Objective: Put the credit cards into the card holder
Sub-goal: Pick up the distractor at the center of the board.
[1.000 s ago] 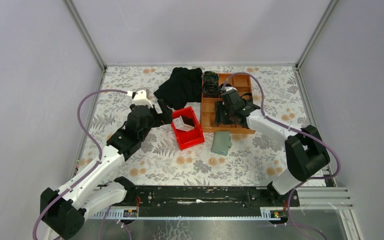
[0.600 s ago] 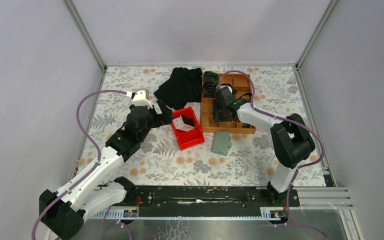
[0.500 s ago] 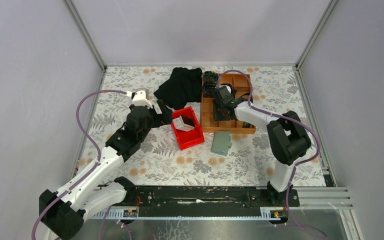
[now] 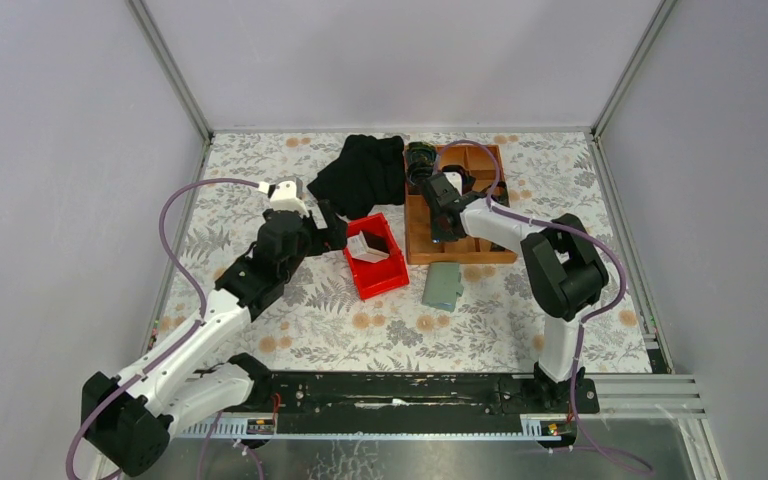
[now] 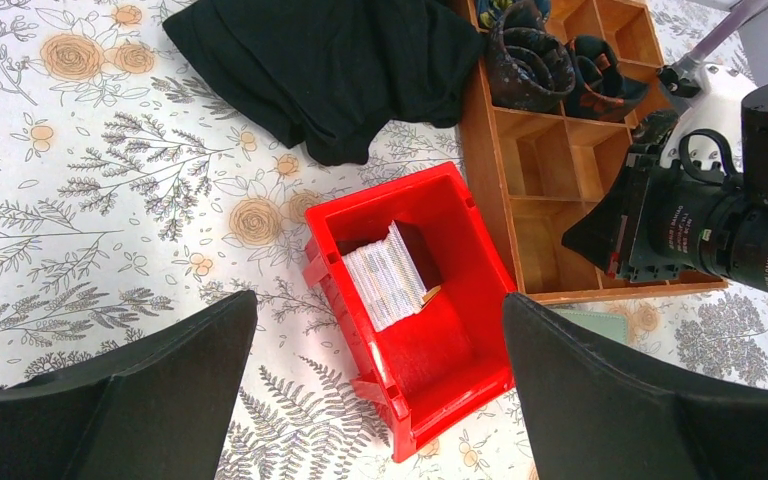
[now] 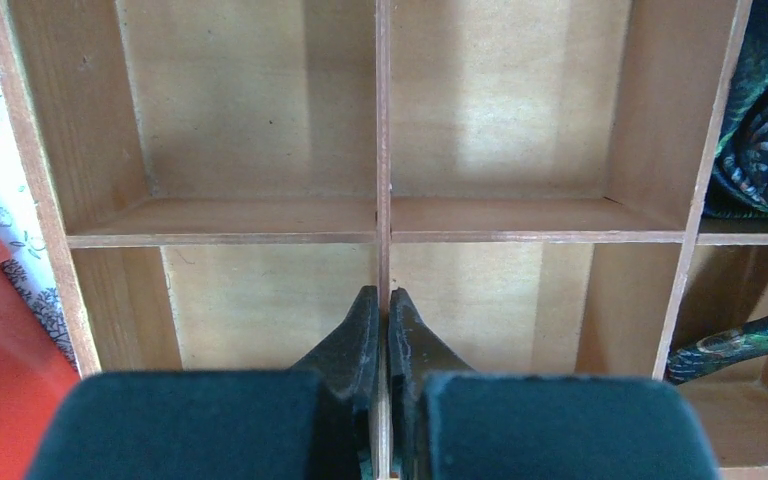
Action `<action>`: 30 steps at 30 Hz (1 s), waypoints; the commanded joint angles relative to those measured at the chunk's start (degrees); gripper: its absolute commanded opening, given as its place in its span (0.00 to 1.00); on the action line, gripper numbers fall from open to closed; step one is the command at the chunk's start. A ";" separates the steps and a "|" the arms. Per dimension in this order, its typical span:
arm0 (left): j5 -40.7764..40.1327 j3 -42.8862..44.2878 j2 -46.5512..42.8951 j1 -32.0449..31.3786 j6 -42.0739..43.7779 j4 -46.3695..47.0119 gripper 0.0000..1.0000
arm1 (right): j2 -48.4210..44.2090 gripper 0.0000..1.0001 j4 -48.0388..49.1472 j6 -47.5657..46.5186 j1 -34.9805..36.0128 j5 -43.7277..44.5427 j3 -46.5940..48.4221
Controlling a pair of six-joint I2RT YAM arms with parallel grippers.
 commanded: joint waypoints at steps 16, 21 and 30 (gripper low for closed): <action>-2.58 1.42 0.50 -0.47 0.32 2.91 1.00 | -2.67 0.00 -3.71 -8.64 -3.47 7.47 17.02; -3.93 2.19 0.56 -0.46 1.04 3.08 1.00 | -2.23 0.00 -3.78 -10.06 -3.06 8.21 20.32; -5.51 4.17 1.47 -0.42 2.72 3.93 1.00 | -1.95 0.00 -3.99 -10.70 -2.63 12.54 26.80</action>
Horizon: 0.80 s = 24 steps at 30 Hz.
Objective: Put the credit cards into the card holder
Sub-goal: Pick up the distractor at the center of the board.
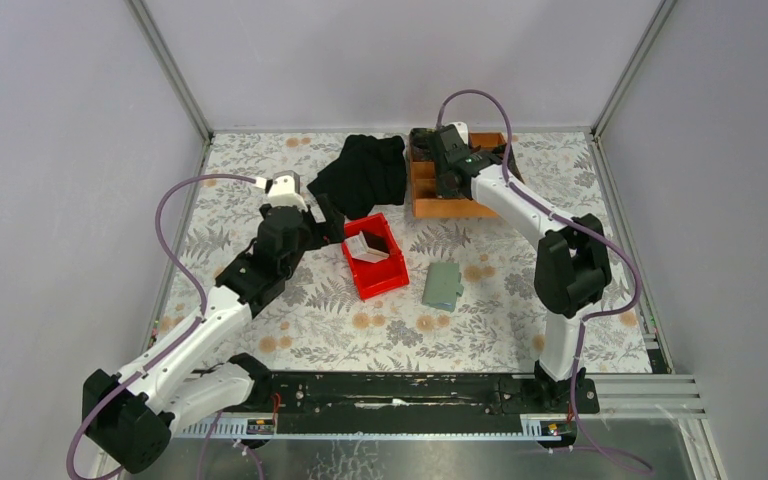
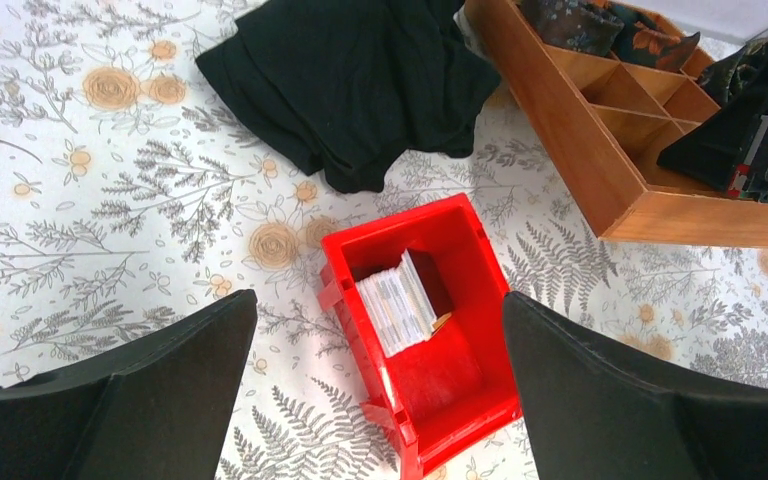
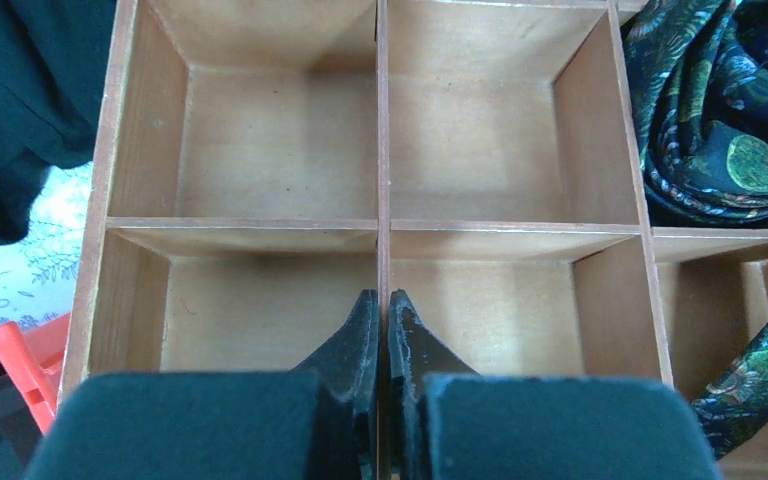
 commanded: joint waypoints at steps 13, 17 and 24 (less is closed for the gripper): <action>-5.21 3.09 -0.36 -0.46 2.80 3.29 1.00 | 1.22 0.00 2.87 -2.11 1.78 8.51 19.21; -6.99 2.94 -1.10 -0.46 3.06 3.19 1.00 | 1.63 0.00 2.46 -2.38 3.19 8.87 21.62; -10.35 3.65 -2.64 -0.40 3.03 1.73 1.00 | 4.00 0.00 1.24 -4.06 7.58 10.15 28.91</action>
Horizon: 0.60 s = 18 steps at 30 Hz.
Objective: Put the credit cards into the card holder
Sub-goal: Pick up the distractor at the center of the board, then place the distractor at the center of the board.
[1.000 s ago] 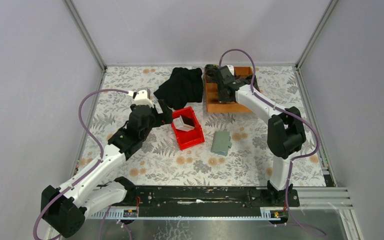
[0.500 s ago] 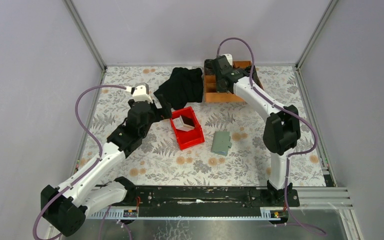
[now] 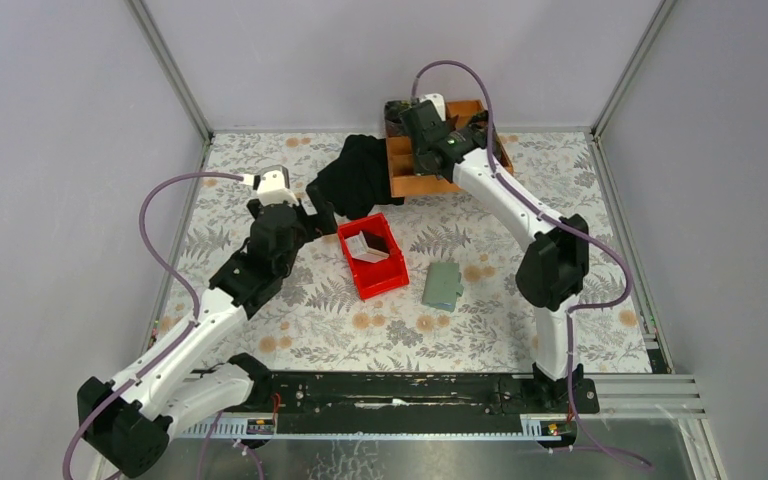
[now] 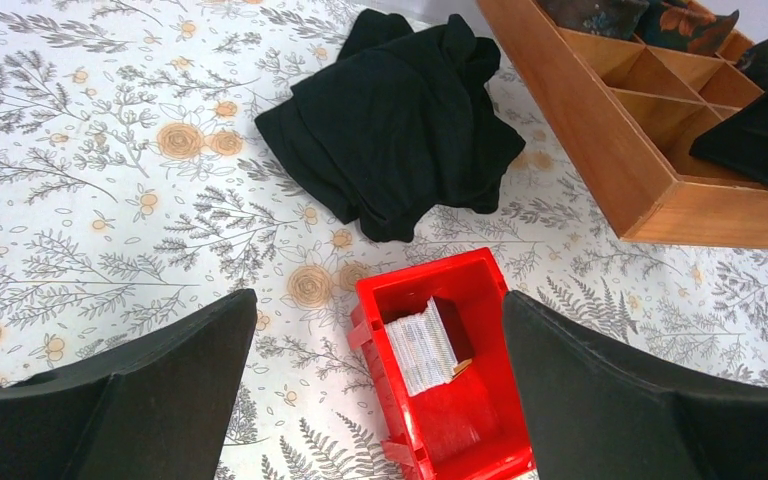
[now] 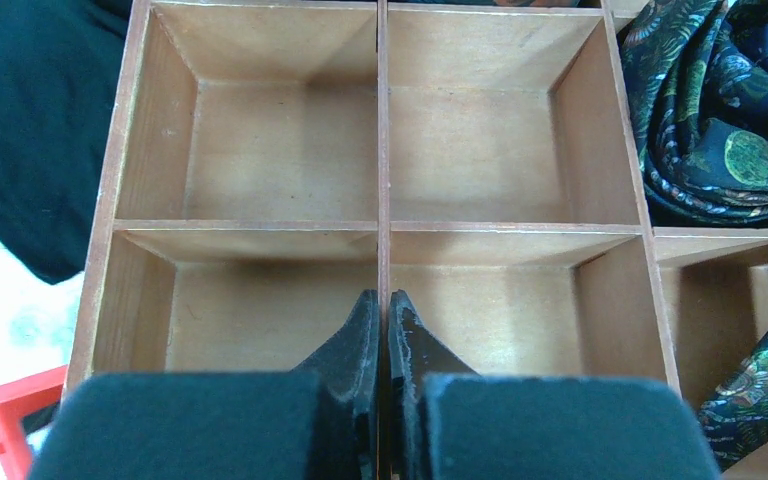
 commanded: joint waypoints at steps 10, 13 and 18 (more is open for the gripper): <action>-12.86 3.02 -7.77 -0.40 -3.20 -3.69 1.00 | 5.19 0.00 9.95 -4.84 12.38 7.80 19.30; -15.46 3.82 -10.19 -0.40 -4.77 -6.57 1.00 | 7.63 0.00 11.22 -5.66 15.57 7.30 21.93; -19.92 4.27 -14.81 -0.39 -8.50 -11.87 1.00 | 11.23 0.00 14.75 -6.90 20.78 6.09 25.17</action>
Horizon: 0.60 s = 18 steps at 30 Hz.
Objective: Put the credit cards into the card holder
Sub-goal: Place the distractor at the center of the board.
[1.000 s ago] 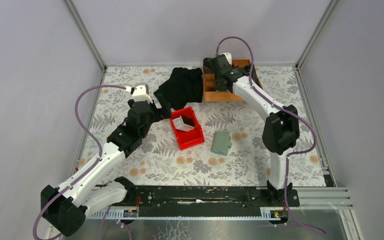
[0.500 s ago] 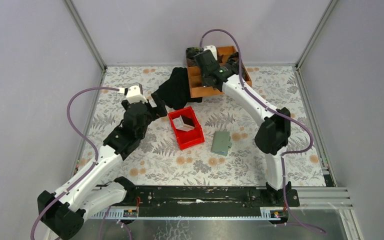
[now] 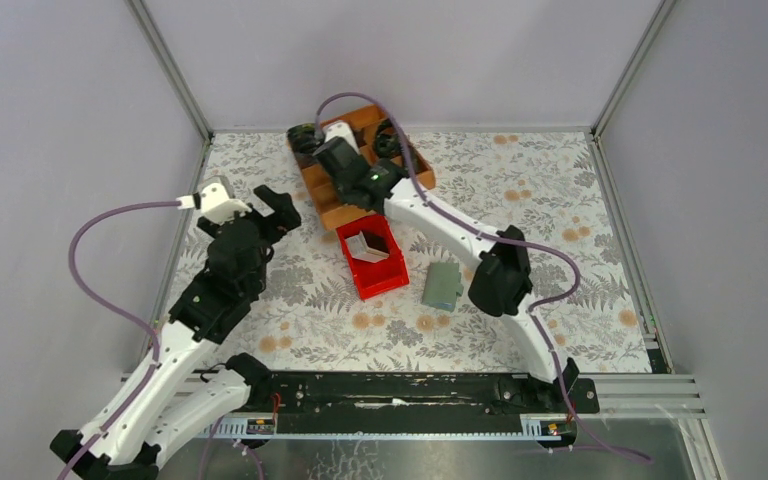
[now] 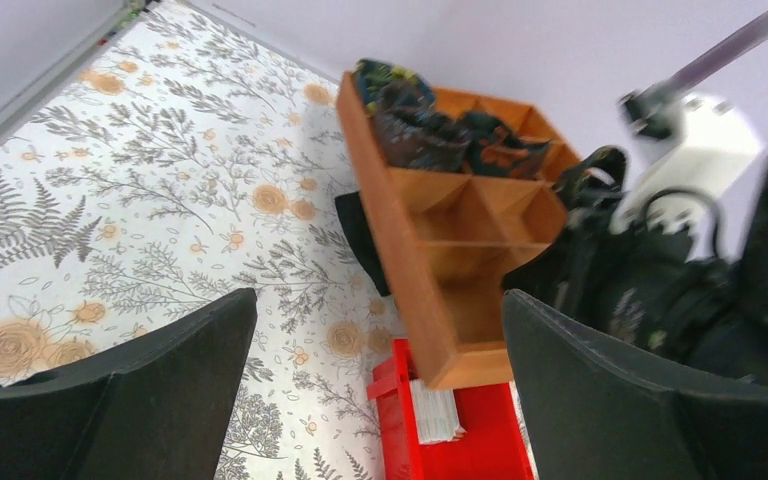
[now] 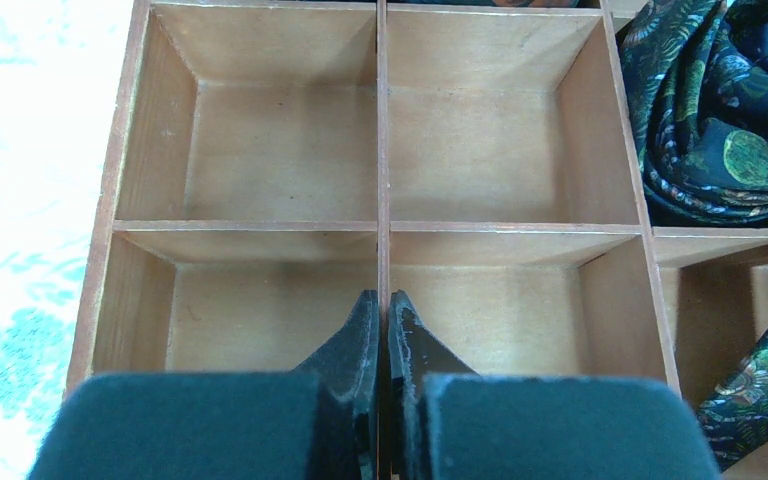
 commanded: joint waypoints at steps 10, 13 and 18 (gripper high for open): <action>-13.81 2.76 -10.00 -0.38 -8.16 -13.56 1.00 | 5.88 0.00 19.55 -3.68 11.62 -0.97 13.87; -15.25 3.18 -11.14 -0.40 -9.33 -15.32 1.00 | 6.95 0.00 21.88 -3.53 13.18 -3.00 13.00; -17.77 3.61 -11.96 -0.39 -11.85 -17.97 1.00 | 8.39 0.00 26.08 -4.18 14.65 -6.83 10.72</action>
